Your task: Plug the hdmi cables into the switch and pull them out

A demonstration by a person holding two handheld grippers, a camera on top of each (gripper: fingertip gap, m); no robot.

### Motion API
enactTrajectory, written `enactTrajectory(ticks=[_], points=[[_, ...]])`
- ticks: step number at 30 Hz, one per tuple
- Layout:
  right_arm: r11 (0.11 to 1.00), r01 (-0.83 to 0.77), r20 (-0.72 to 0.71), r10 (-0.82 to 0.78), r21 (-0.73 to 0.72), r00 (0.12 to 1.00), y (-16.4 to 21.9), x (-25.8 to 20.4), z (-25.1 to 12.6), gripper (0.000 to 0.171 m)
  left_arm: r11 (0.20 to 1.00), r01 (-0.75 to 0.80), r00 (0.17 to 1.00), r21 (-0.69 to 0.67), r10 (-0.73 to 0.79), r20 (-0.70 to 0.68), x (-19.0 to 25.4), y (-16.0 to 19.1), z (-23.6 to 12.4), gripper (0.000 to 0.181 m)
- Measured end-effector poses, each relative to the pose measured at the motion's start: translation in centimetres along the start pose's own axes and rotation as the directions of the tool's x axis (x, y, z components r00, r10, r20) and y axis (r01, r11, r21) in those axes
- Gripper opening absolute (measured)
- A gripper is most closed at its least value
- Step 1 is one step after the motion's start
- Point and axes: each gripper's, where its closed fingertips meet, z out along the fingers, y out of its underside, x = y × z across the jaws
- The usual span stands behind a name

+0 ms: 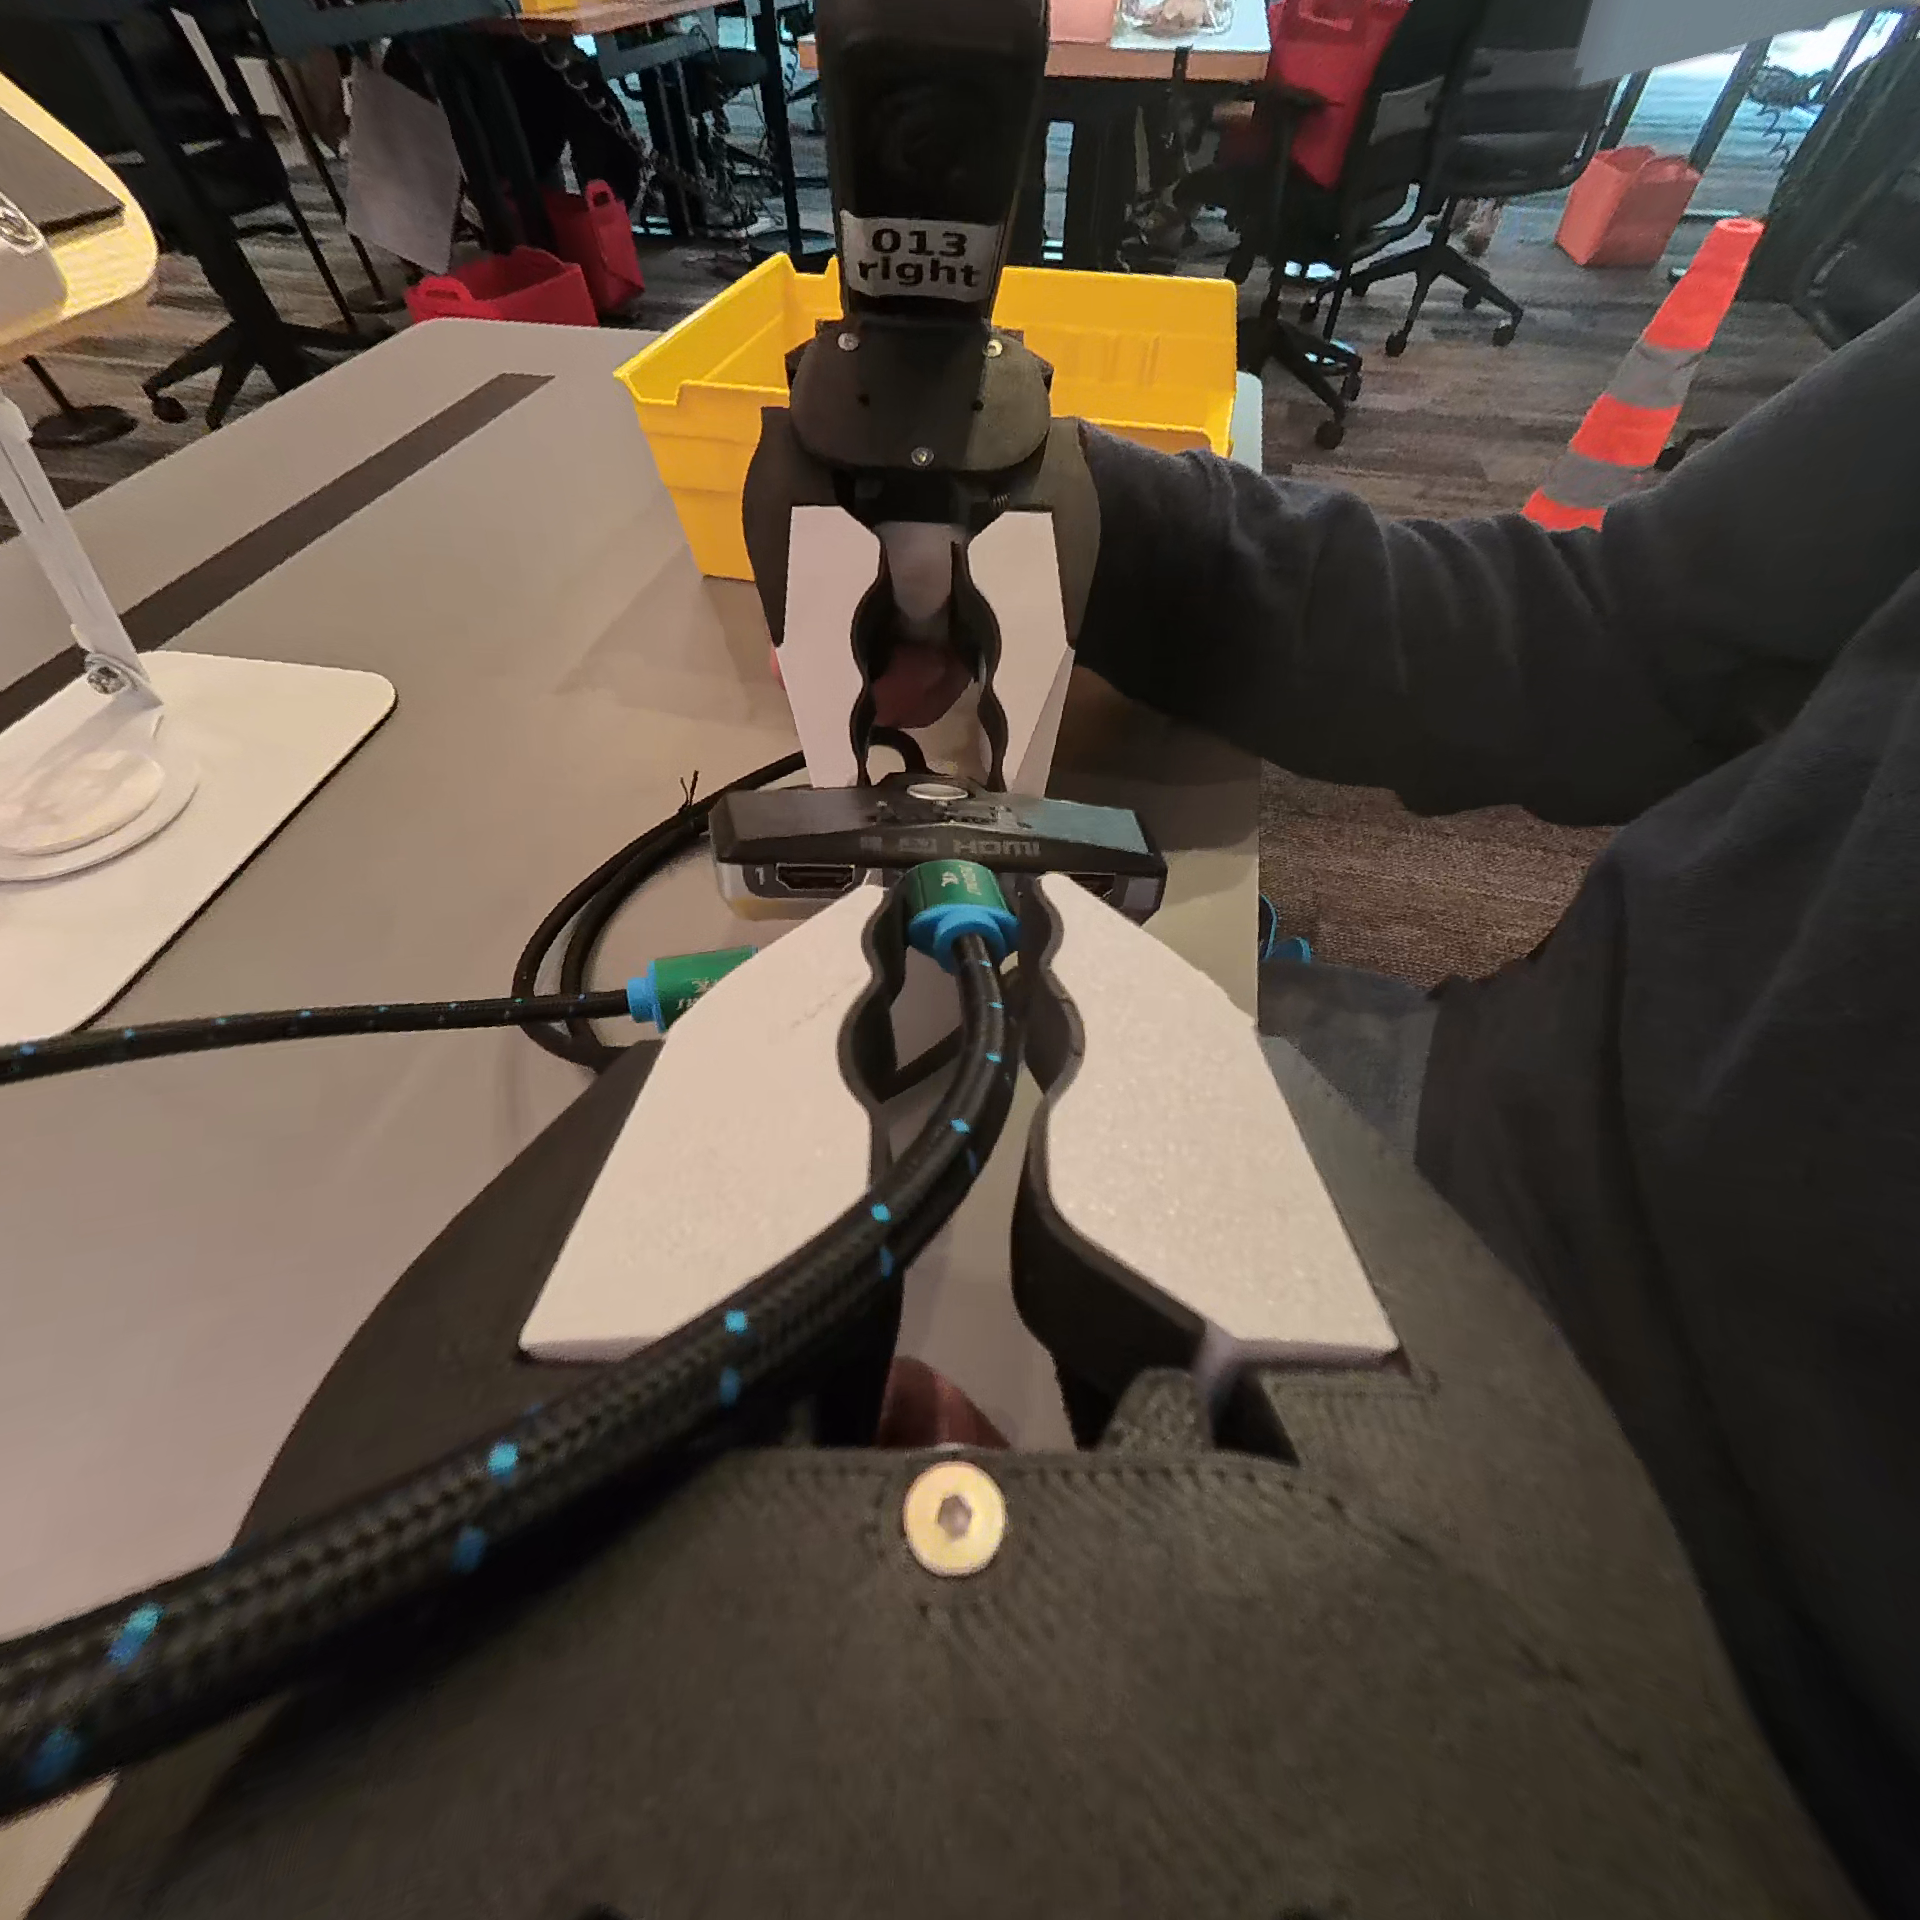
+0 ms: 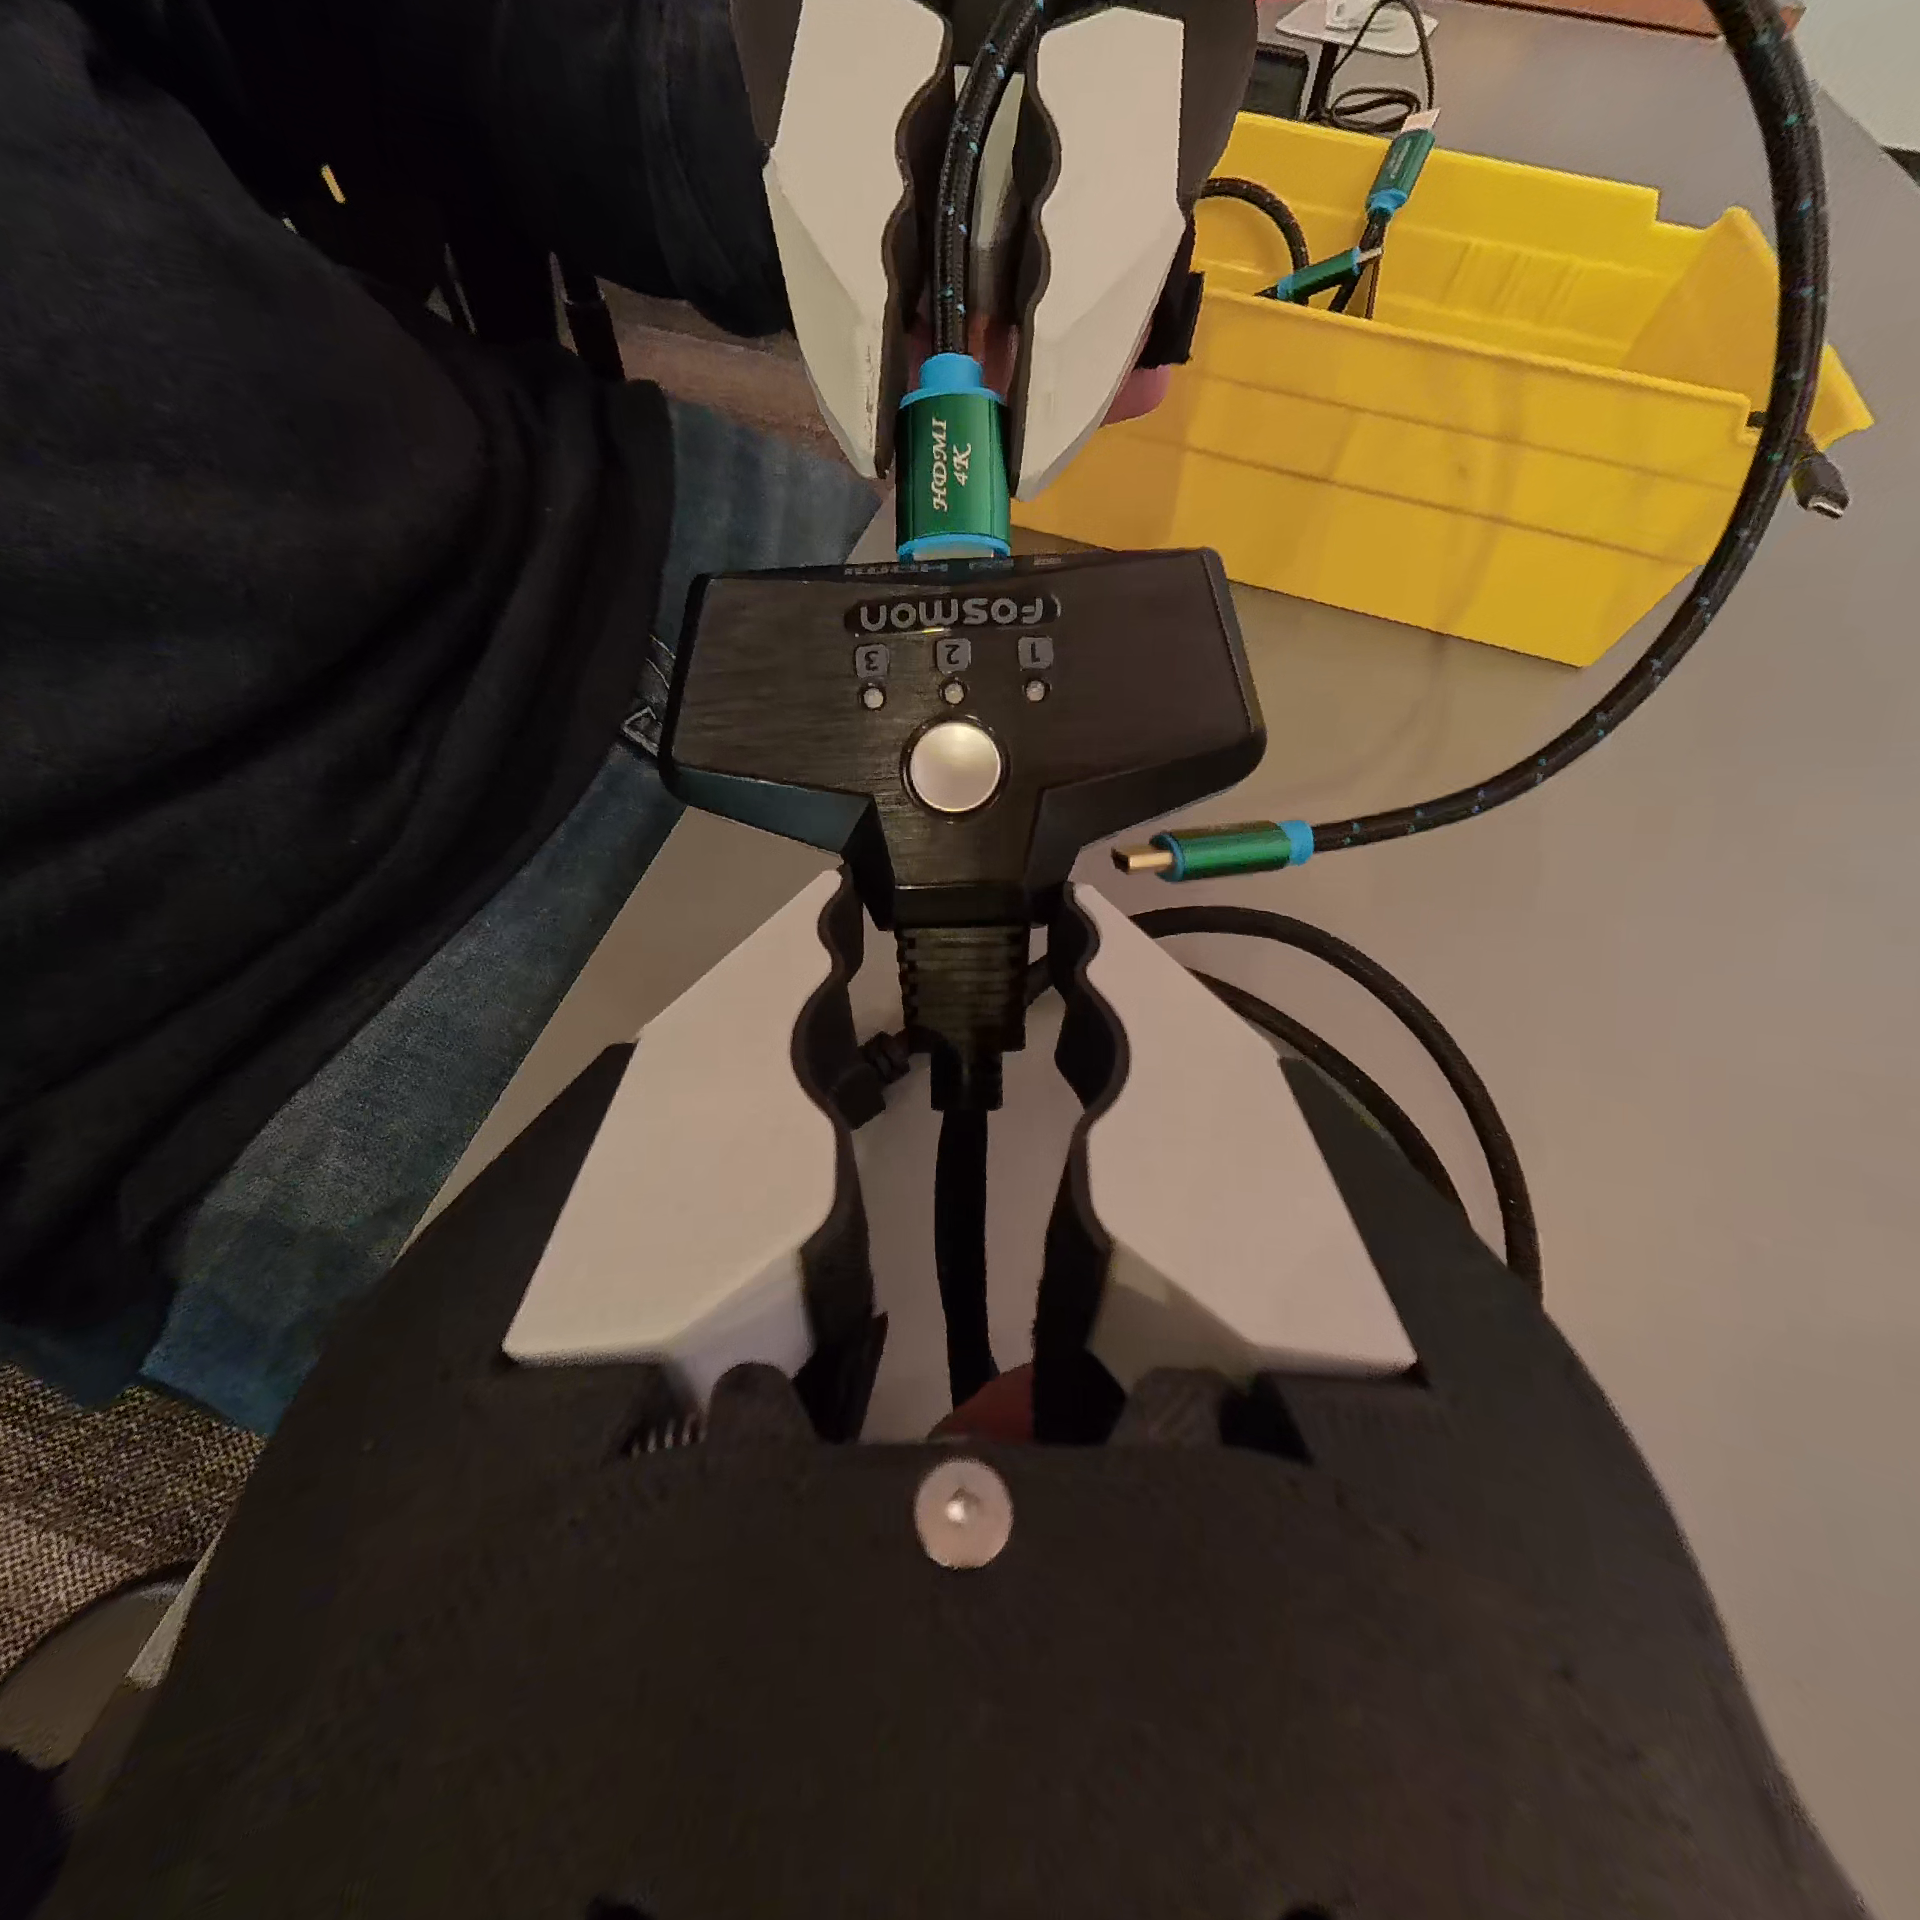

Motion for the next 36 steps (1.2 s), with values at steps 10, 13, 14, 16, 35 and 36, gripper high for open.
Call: enactTrajectory(ticks=[10, 13, 14, 16, 35, 36], points=[[0.999, -0.015, -0.014, 0.015, 0.03, 1.0, 0.0, 0.3, 0.1, 0.034, 1.0, -0.013, 0.999, 0.023, 0.012, 0.033, -0.2, -0.1, 0.0, 0.021], [0.999, -0.022, -0.037, 0.023, 0.03, 0.999, 0.3, 0.7, 0.1, 0.035, 1.0, -0.03, 0.998, 0.002, 0.029, 0.059, -0.5, 0.0, 0.2, 0.02], [0.999, -0.024, -0.046, 0.026, 0.035, 0.999, 0.4, 0.8, 0.0, 0.035, 1.0, -0.027, 0.997, 0.006, 0.026, 0.071, -0.8, 0.0, 0.2, 0.02], [0.999, -0.026, -0.07, 0.029, 0.039, 0.997, 0.4, 1.2, 0.0, 0.035, 1.0, 0.003, 0.995, 0.014, -0.004, 0.103, -1.6, 0.0, 0.1, 0.025], [0.996, -0.037, -0.319, 0.007, -0.086, 0.948, 3.1, 5.3, -0.2, 0.034, 0.934, 0.346, 0.92, -0.087, -0.321, 0.224, -5.6, 4.8, 0.1, 0.049], [0.995, -0.042, -0.338, 0.01, -0.087, 0.941, 3.2, 5.7, -0.3, 0.034, 0.921, 0.371, 0.912, -0.12, -0.337, 0.234, -5.7, 5.6, 0.1, 0.051]])
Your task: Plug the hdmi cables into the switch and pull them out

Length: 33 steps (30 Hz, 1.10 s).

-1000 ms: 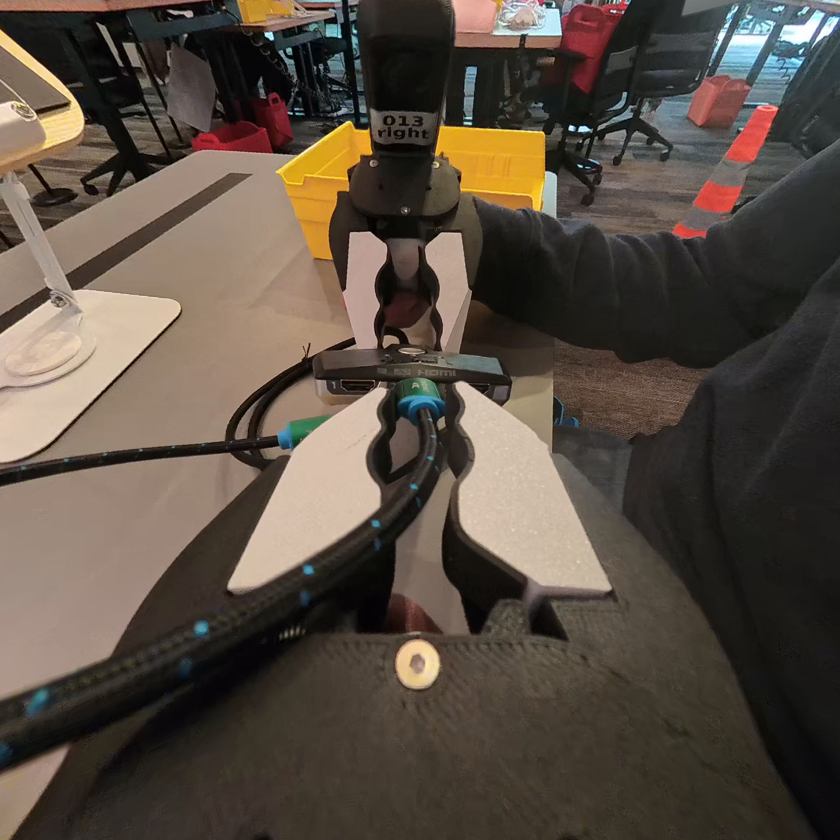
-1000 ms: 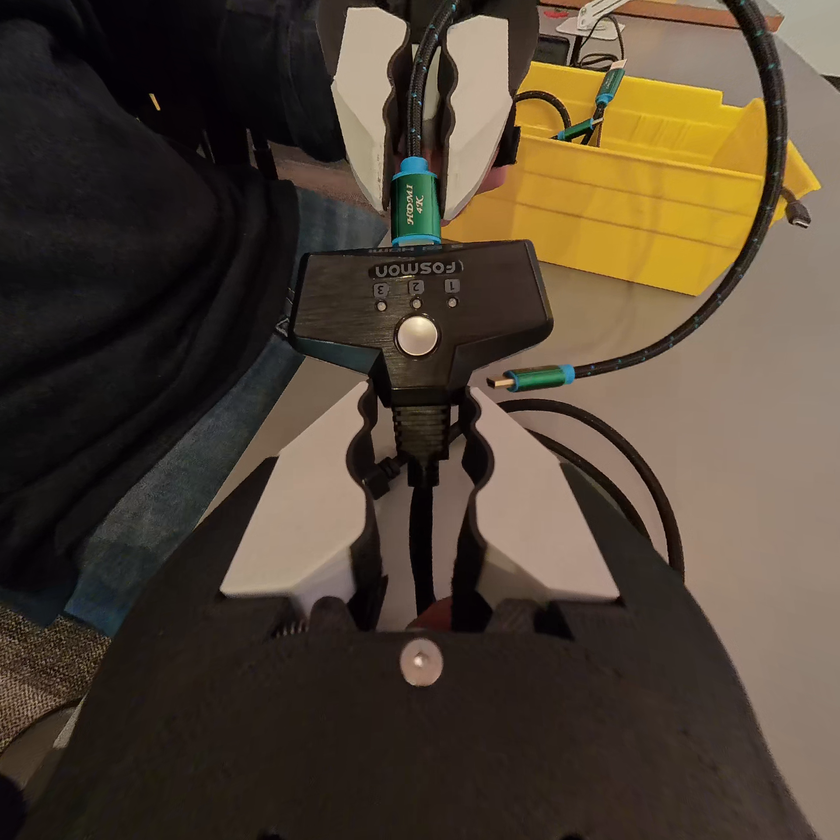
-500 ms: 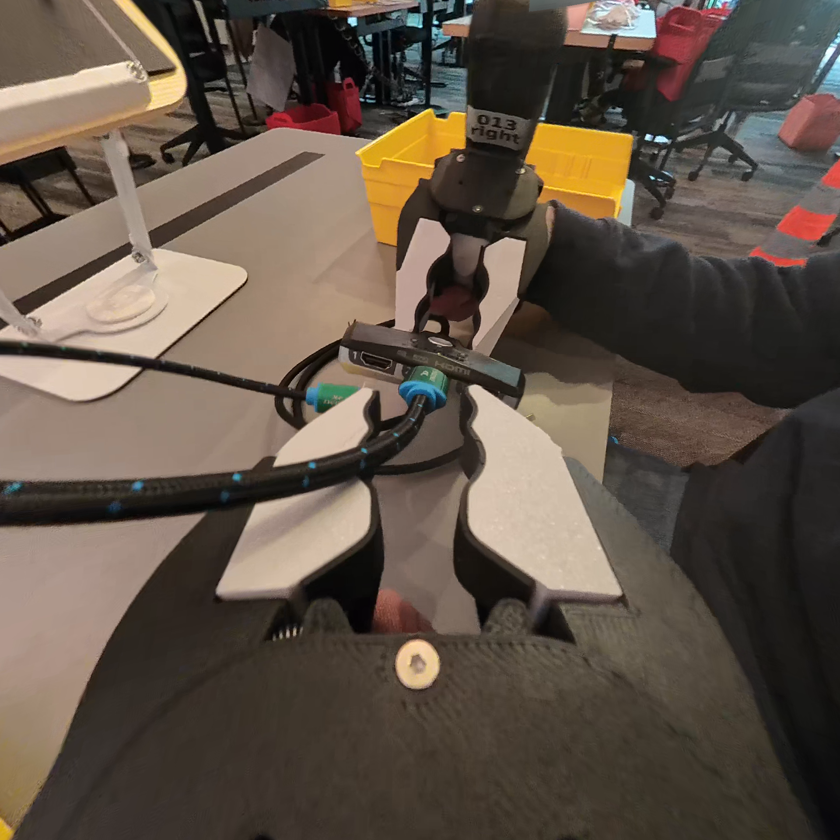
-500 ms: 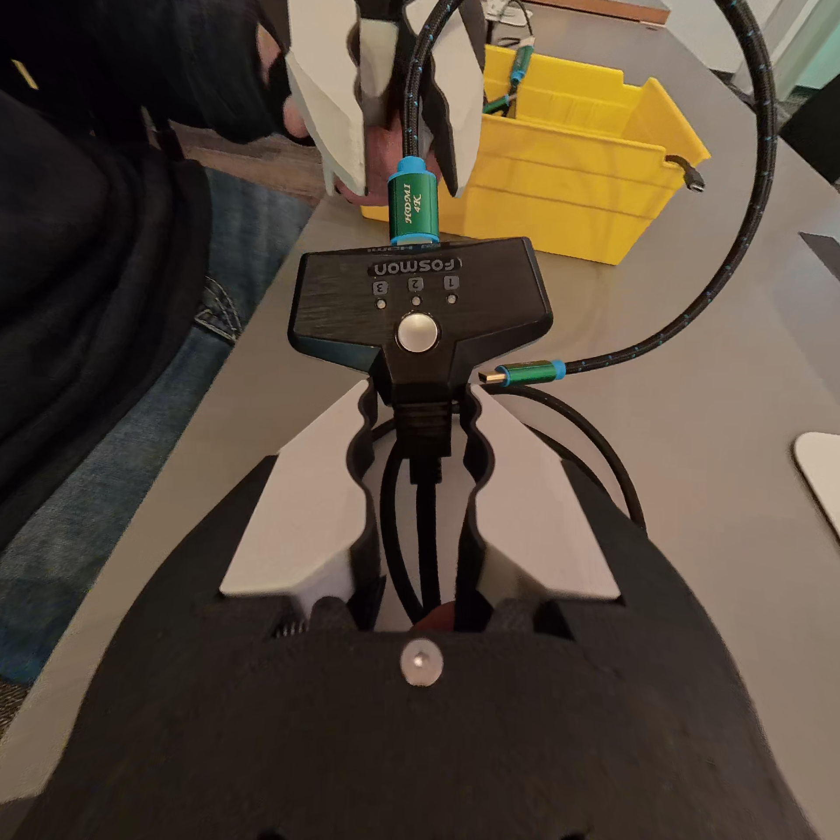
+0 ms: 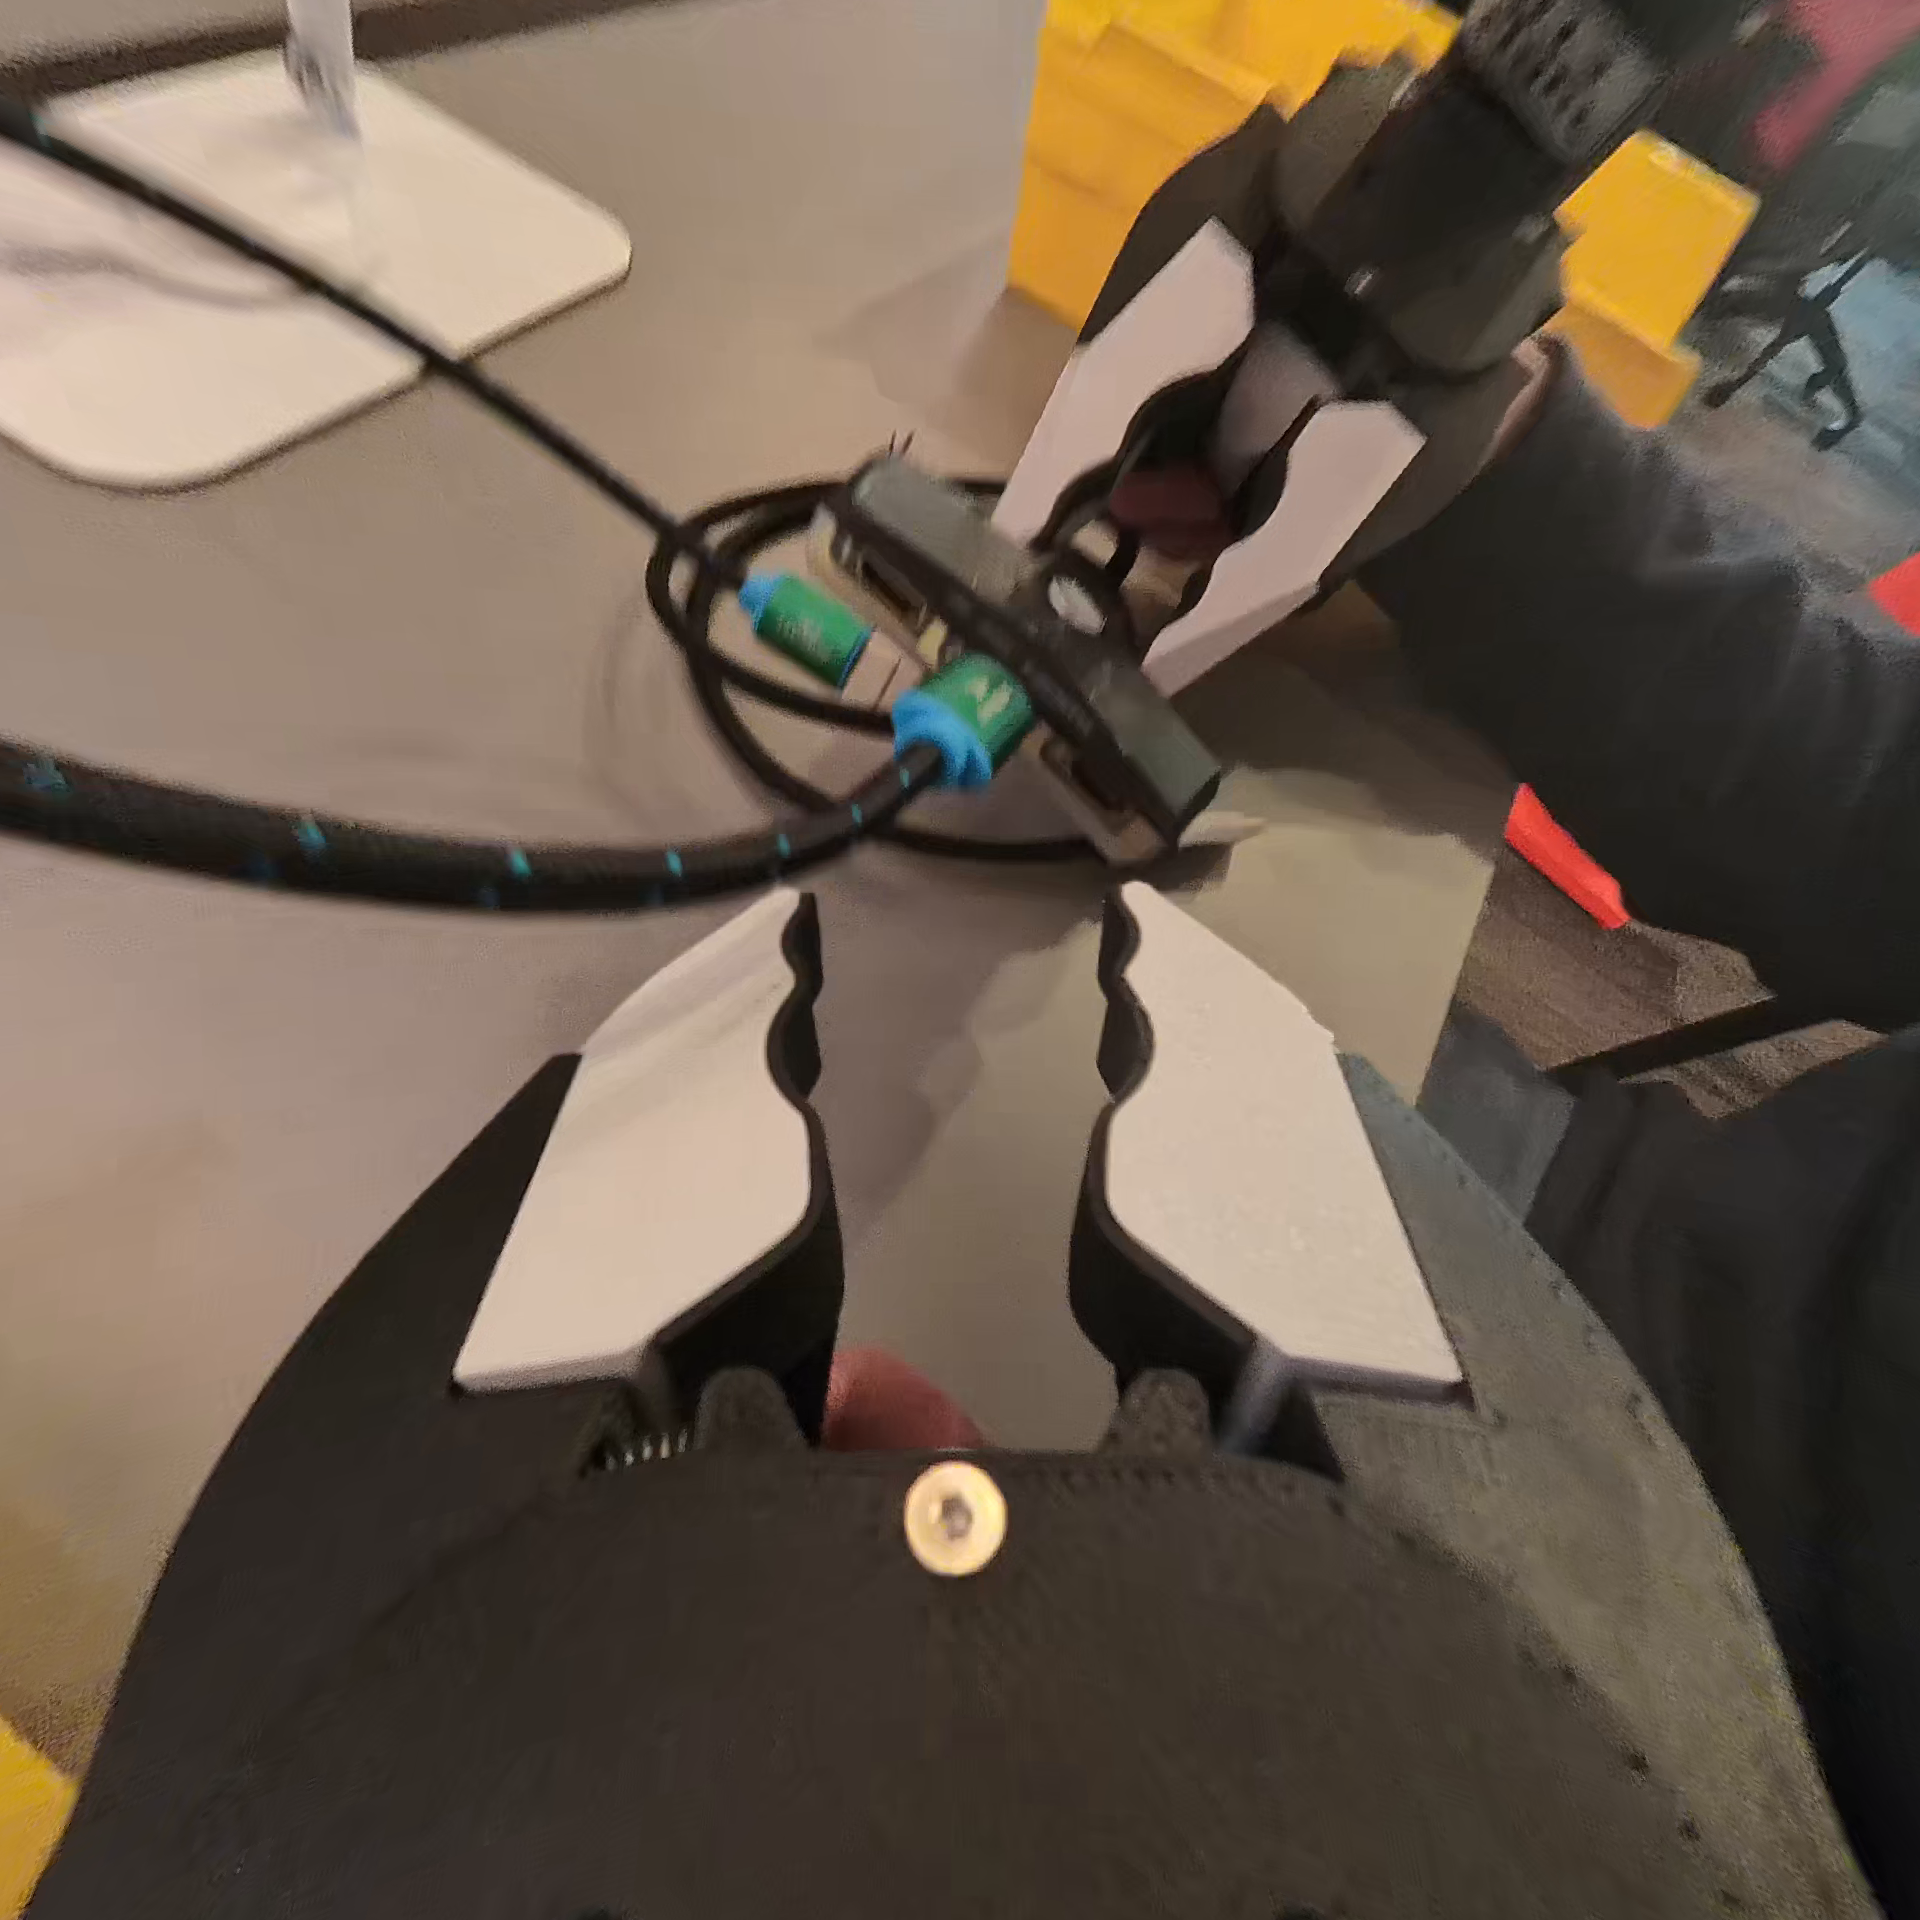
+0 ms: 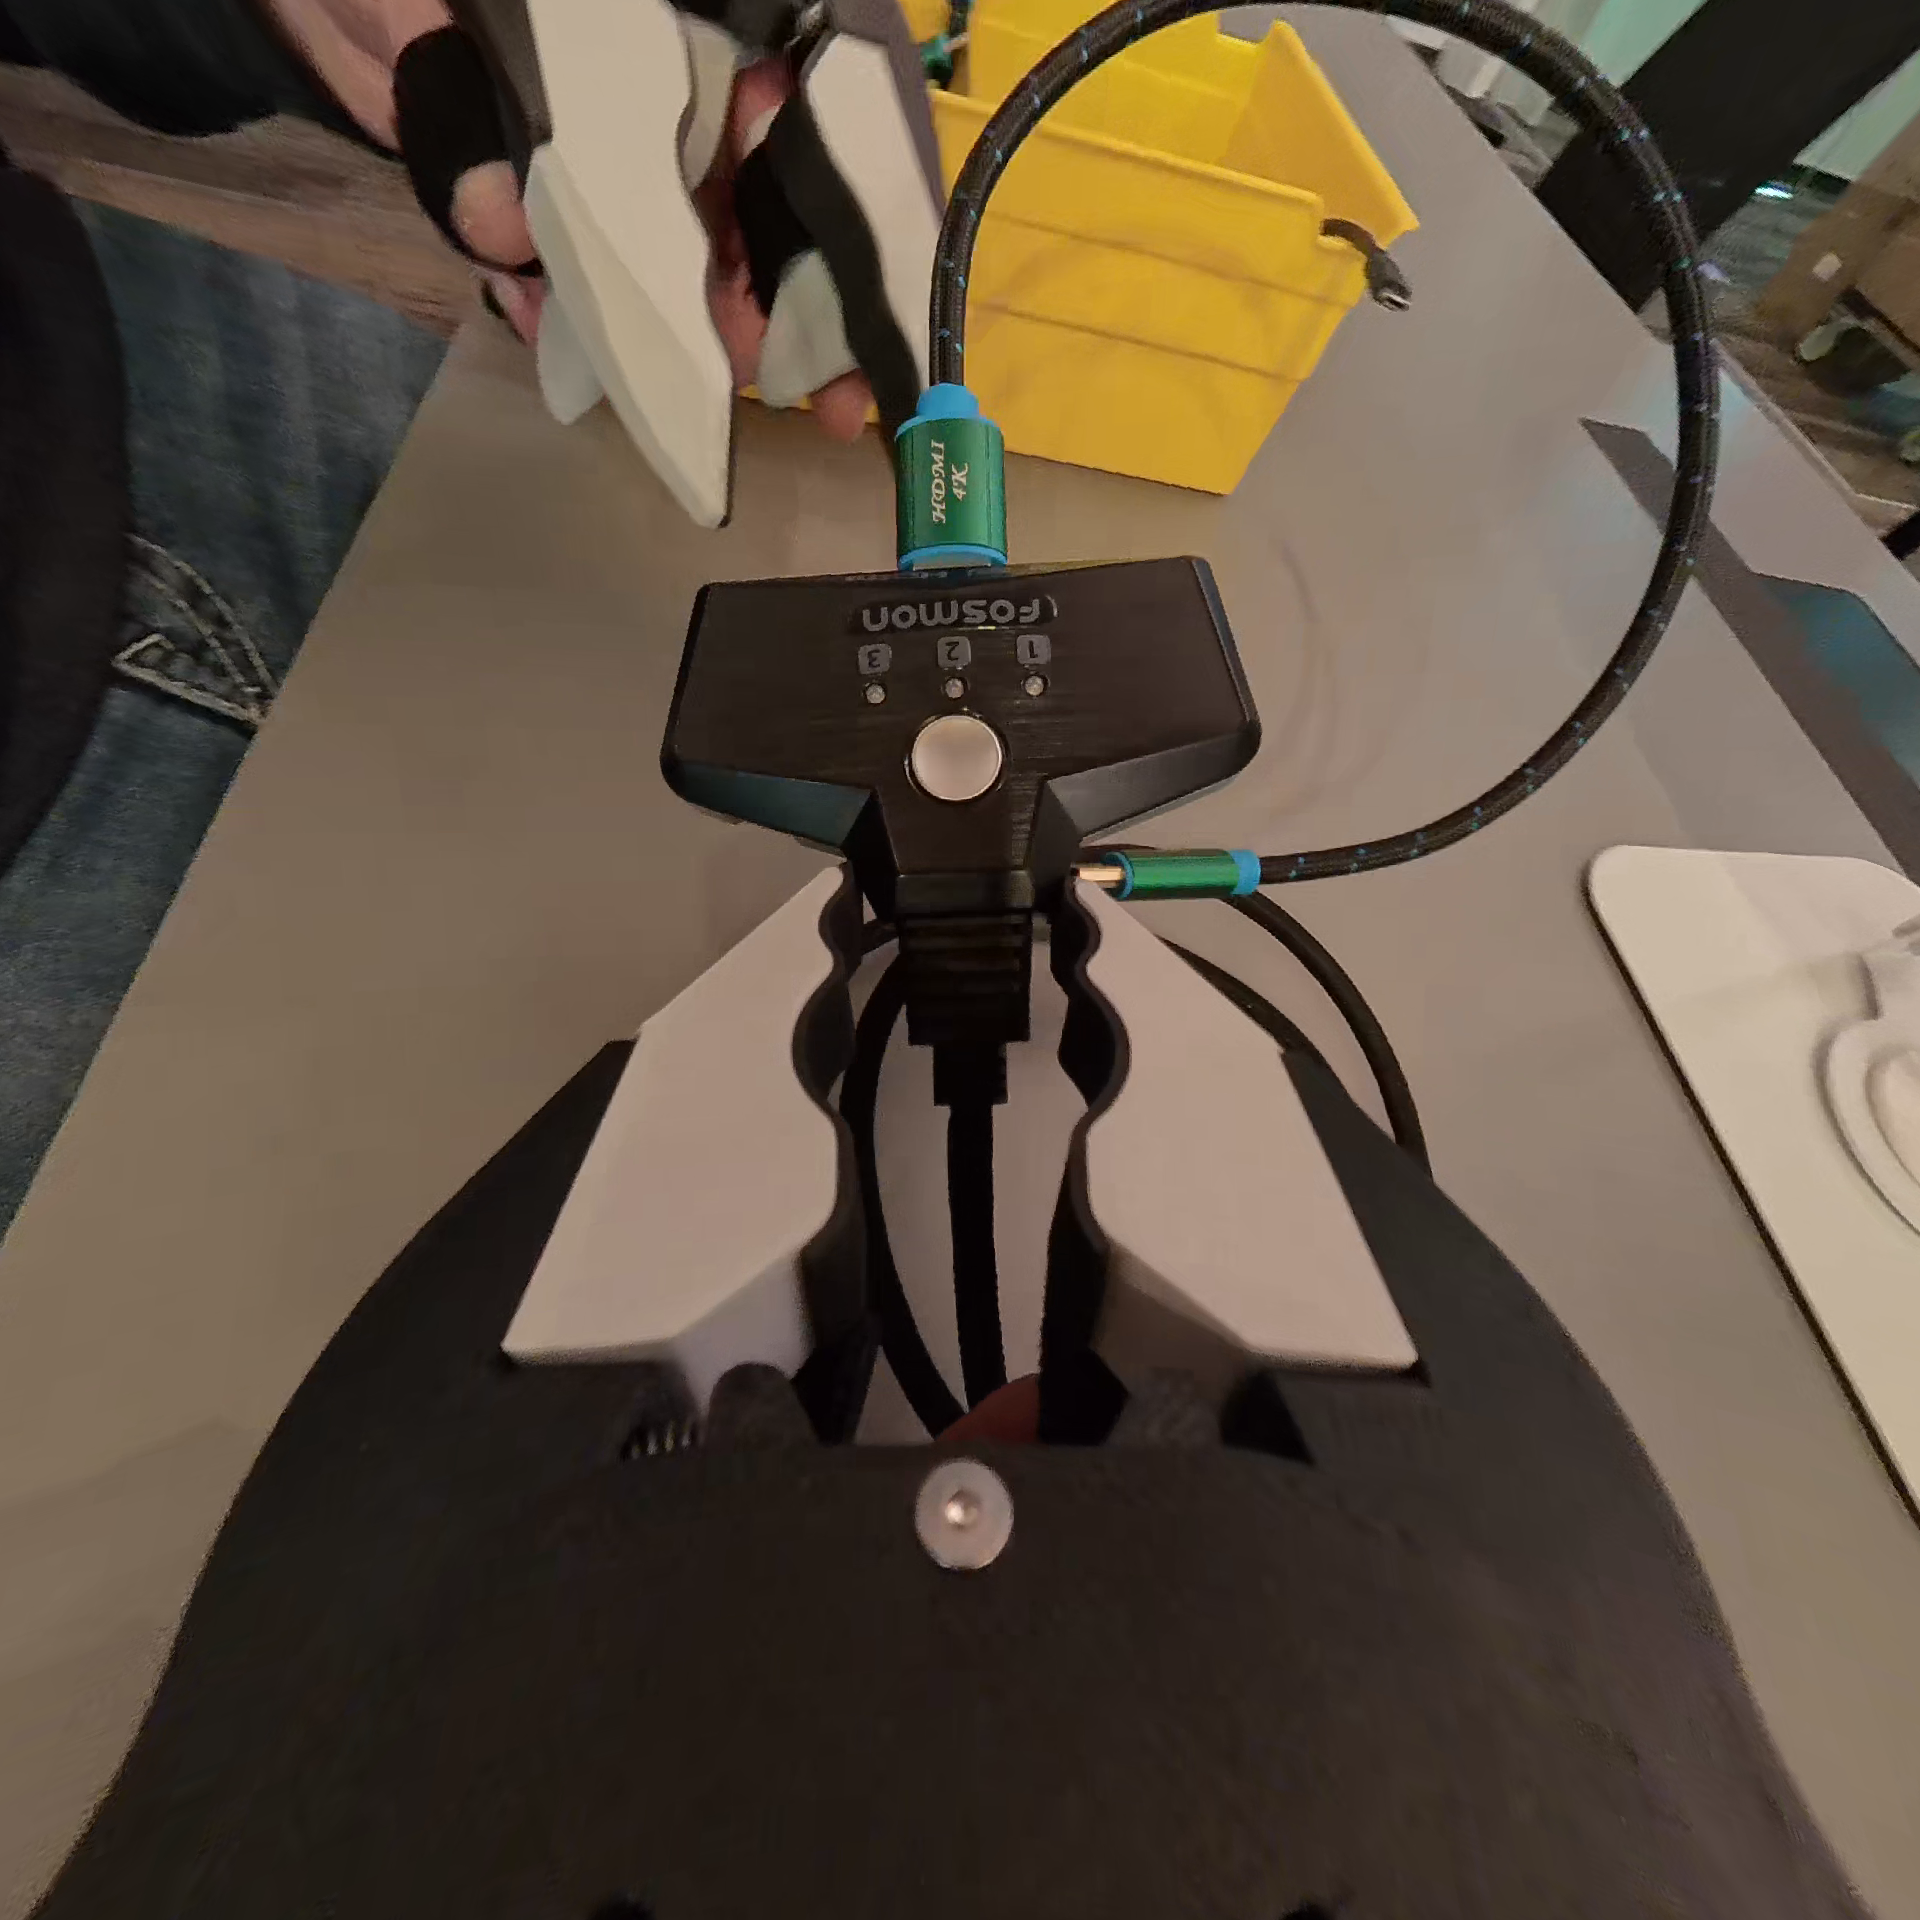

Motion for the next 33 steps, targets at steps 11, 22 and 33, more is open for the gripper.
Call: enactTrajectory(ticks=[11, 22, 33], points=[[0.995, -0.091, -0.165, 0.097, 0.042, 0.981, -0.8, 2.5, -0.9, 0.034, 0.992, 0.057, 0.998, -0.11, -0.053, 0.043, -1.2, 2.6, 1.1, 0.051], [0.984, -0.096, -0.324, 0.141, 0.15, 0.935, -6.7, 3.9, -5.8, 0.034, 0.993, 0.037, 0.998, -0.111, -0.031, 0.057, -1.2, 2.6, 1.5, 0.049], [0.968, 0.072, -0.452, 0.046, 0.24, 0.891, -18.8, 4.9, -16.2, 0.034, 0.994, 0.025, 0.998, -0.102, -0.02, 0.052, -0.9, 2.3, 1.3, 0.047]])
